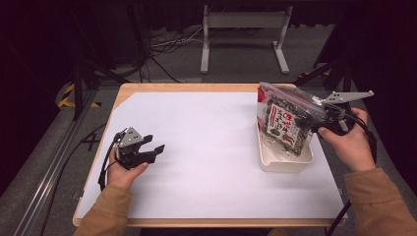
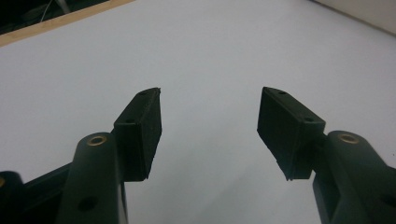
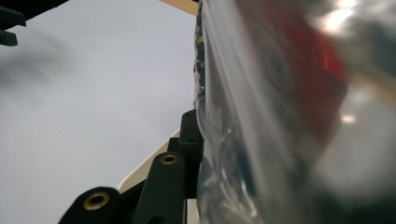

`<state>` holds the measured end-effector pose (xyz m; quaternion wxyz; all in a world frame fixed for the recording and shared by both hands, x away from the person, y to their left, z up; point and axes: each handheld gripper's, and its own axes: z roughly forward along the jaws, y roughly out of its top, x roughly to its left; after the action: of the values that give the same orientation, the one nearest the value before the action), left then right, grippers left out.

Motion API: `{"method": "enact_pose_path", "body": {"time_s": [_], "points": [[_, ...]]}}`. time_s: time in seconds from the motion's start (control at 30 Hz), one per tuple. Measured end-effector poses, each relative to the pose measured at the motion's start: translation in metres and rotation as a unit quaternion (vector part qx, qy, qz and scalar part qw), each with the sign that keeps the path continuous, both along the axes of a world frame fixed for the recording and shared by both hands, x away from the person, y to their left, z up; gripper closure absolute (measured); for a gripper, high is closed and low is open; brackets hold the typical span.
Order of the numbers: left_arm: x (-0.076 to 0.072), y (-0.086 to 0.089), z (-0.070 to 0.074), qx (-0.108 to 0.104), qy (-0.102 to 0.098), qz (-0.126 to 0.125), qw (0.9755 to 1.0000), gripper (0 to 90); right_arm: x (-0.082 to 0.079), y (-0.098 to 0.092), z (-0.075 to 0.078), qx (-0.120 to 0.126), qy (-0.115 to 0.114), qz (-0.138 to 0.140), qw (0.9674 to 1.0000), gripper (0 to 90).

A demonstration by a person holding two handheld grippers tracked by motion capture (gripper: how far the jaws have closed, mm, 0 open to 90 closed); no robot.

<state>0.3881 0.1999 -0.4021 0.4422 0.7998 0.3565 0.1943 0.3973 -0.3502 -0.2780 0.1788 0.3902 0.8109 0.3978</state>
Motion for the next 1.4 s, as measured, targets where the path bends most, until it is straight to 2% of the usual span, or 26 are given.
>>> {"method": "enact_pose_path", "body": {"time_s": [0.1, 0.27, 0.3, 0.33, 0.37, 0.4, 0.67, 0.73, 0.8, 0.83, 0.87, 0.9, 0.93, 0.97, 1.03, 1.1, 1.17, 1.2, 1.27, 1.37, 1.4], "points": [[0.0, 0.0, 0.0, -0.001, 0.001, 0.001, 1.0, 40.4, 0.003, 0.004, -0.008, -0.009, 0.005, -0.001, 0.9999, 76.0], [0.0, 0.0, 0.0, -0.001, 0.001, 0.0, 1.0, 40.3, 0.003, -0.01, -0.018, 0.025, 0.003, -0.01, 0.9996, 76.0], [0.0, 0.0, 0.0, -0.001, 0.001, 0.0, 1.0, 40.3, 0.003, -0.01, -0.018, 0.025, 0.003, -0.01, 0.9996, 76.0], [0.0, 0.0, 0.0, 0.0, 0.0, 0.0, 1.0, 40.3, 0.001, -0.016, -0.022, 0.04, 0.002, -0.013, 0.9991, 76.0], [0.0, 0.0, 0.0, 0.0, 0.0, 0.0, 1.0, 40.3, 0.001, -0.016, -0.022, 0.04, 0.002, -0.013, 0.9991, 76.0], [0.0, 0.0, 0.0, 0.001, -0.001, 0.0, 1.0, 40.2, -0.002, -0.021, -0.027, 0.051, -0.002, -0.013, 0.9986, 75.9], [0.0, 0.0, 0.0, -0.001, 0.001, 0.001, 1.0, 39.9, -0.005, -0.024, -0.031, 0.064, -0.015, -0.013, 0.9978, 75.5], [0.0, 0.001, 0.0, -0.004, 0.0, 0.003, 1.0, 39.7, -0.006, -0.024, -0.031, 0.073, -0.03, -0.016, 0.9968, 74.8], [-0.001, 0.003, 0.001, -0.004, 0.0, 0.002, 1.0, 39.5, -0.006, -0.025, -0.032, 0.076, -0.037, -0.015, 0.9963, 69.8], [-0.001, 0.003, 0.001, -0.006, -0.001, 0.003, 1.0, 39.5, -0.006, -0.025, -0.033, 0.079, -0.041, -0.015, 0.9959, 62.2], [-0.001, 0.004, 0.001, -0.007, 0.001, 0.002, 1.0, 39.4, -0.007, -0.025, -0.035, 0.089, -0.053, -0.017, 0.9945, 51.9], [-0.002, 0.004, 0.002, -0.009, 0.003, 0.002, 1.0, 39.4, -0.007, -0.025, -0.038, 0.101, -0.068, -0.02, 0.9924, 45.2], [-0.002, 0.004, 0.002, -0.009, 0.003, 0.002, 1.0, 39.3, -0.007, -0.025, -0.038, 0.101, -0.068, -0.02, 0.9924, 45.2], [-0.004, 0.005, 0.003, -0.012, 0.002, 0.003, 0.9999, 39.2, -0.01, -0.027, -0.04, 0.109, -0.079, -0.024, 0.9906, 41.9], [-0.007, 0.007, 0.005, -0.016, 0.001, 0.002, 0.9999, 39.1, -0.015, -0.03, -0.041, 0.11, -0.086, -0.038, 0.9895, 36.9], [-0.009, 0.007, 0.006, -0.019, 0.0, 0.002, 0.9998, 39.0, -0.019, -0.032, -0.042, 0.111, -0.09, -0.048, 0.9885, 35.9], [-0.014, 0.007, 0.008, -0.018, -0.001, 0.0, 0.9998, 38.5, -0.031, -0.037, -0.043, 0.116, -0.104, -0.059, 0.9861, 36.0], [-0.02, 0.008, 0.01, -0.015, -0.007, -0.003, 0.9999, 38.4, -0.036, -0.037, -0.043, 0.114, -0.106, -0.058, 0.9861, 35.9], [-0.024, 0.008, 0.012, -0.018, -0.008, -0.003, 0.9998, 38.2, -0.046, -0.037, -0.046, 0.109, -0.113, -0.058, 0.9859, 35.8], [-0.037, 0.013, 0.017, -0.025, -0.019, -0.006, 0.9995, 38.2, -0.062, -0.035, -0.052, 0.096, -0.128, -0.064, 0.985, 34.9], [-0.037, 0.013, 0.017, -0.025, -0.019, -0.006, 0.9995, 38.1, -0.062, -0.035, -0.052, 0.096, -0.128, -0.064, 0.985, 34.9]]}}
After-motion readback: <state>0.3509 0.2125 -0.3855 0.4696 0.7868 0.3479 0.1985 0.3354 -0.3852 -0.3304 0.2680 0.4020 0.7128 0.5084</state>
